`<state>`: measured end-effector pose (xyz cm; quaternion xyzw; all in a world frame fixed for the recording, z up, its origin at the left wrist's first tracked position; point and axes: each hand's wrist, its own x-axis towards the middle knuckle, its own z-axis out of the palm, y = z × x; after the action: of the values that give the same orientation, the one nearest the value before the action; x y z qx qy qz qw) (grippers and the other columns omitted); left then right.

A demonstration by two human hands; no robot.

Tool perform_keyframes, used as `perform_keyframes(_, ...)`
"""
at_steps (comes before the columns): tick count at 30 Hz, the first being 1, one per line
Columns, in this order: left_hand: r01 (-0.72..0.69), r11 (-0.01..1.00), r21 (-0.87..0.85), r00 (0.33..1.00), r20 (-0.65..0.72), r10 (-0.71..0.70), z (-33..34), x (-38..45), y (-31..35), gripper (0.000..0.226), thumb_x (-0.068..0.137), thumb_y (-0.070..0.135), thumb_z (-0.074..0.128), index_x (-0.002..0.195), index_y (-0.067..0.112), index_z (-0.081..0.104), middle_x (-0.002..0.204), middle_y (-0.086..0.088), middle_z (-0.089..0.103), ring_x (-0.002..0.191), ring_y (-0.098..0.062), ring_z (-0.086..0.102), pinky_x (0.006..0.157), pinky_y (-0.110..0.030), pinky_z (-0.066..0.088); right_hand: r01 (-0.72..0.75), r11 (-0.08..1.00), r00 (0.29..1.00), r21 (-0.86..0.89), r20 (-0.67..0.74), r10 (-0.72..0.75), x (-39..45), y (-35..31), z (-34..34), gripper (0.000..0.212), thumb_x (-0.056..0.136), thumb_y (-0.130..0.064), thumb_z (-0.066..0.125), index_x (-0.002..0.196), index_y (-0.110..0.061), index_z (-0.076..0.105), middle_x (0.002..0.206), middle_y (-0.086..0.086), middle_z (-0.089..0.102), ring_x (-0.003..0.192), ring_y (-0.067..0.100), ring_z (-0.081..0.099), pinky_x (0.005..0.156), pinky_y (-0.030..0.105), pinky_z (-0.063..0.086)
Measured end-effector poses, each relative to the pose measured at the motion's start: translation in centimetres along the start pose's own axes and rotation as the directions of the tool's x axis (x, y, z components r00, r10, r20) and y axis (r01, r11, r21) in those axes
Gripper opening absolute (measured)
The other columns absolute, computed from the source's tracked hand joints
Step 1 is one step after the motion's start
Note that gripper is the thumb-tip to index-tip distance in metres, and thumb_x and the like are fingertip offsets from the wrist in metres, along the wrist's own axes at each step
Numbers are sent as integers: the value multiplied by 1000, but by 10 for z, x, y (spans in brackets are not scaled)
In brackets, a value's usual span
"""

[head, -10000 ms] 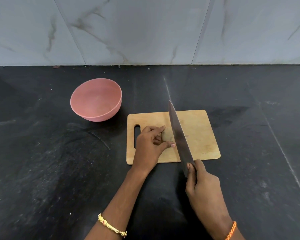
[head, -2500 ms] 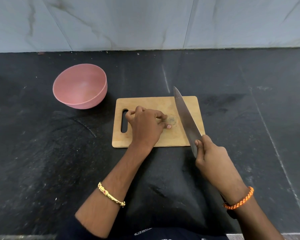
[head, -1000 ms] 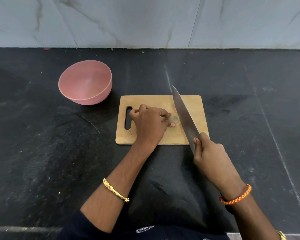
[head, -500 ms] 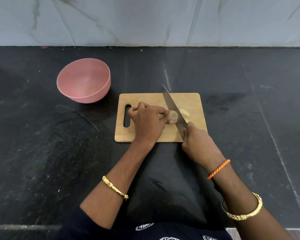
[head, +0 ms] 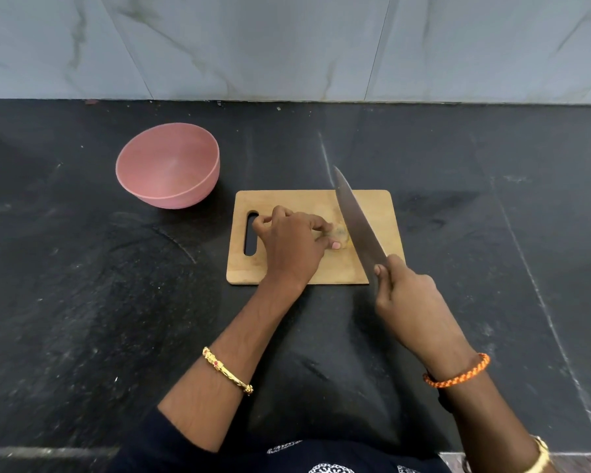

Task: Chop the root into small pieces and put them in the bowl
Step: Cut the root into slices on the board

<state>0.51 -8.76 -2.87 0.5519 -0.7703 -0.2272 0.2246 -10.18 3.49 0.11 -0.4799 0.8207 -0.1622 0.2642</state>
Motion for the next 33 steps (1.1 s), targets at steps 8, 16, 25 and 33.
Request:
perform_keyframes(8, -8, 1000, -7, 1000, -4, 8, 1, 1, -2, 31, 71, 42, 73, 99, 28, 72, 93, 14, 60, 105, -11, 41, 84, -27, 8, -21, 1000, 997, -23, 72, 23, 6, -3, 3, 18, 101, -32, 31, 98, -17, 41, 74, 6, 53, 61, 18, 51, 56, 34, 41)
perform_keyframes(16, -46, 999, -14, 999, -16, 46, 6, 2, -7, 29, 70, 44, 73, 96, 31, 72, 92, 17, 62, 102, -9, 41, 84, -26, 9, -45, 995, 996, -89, 72, 52, 20, -9, 13, 12, 100, -25, 34, 93, -16, 34, 68, 3, 42, 71, 30, 48, 65, 37, 41)
perform_keyframes(25, -15, 1000, 6, 999, -51, 15, 10, 1, -11, 28, 69, 48, 73, 93, 35, 72, 94, 13, 66, 104, -10, 42, 81, -22, 6, -60, 995, 989, -82, 126, 71, 15, -2, 12, 16, 100, -27, 34, 96, -13, 41, 80, 11, 53, 81, 35, 58, 68, 39, 46)
perform_keyframes(33, -9, 1000, 0, 1000, -22, 9, 8, 0, -9, 30, 70, 46, 73, 96, 32, 72, 97, 13, 67, 106, -10, 42, 80, -23, 7, 34, 999, 999, -29, 12, -34, -1, -2, -5, 21, 100, -32, 33, 94, -15, 44, 75, 11, 56, 64, 27, 55, 57, 38, 45)
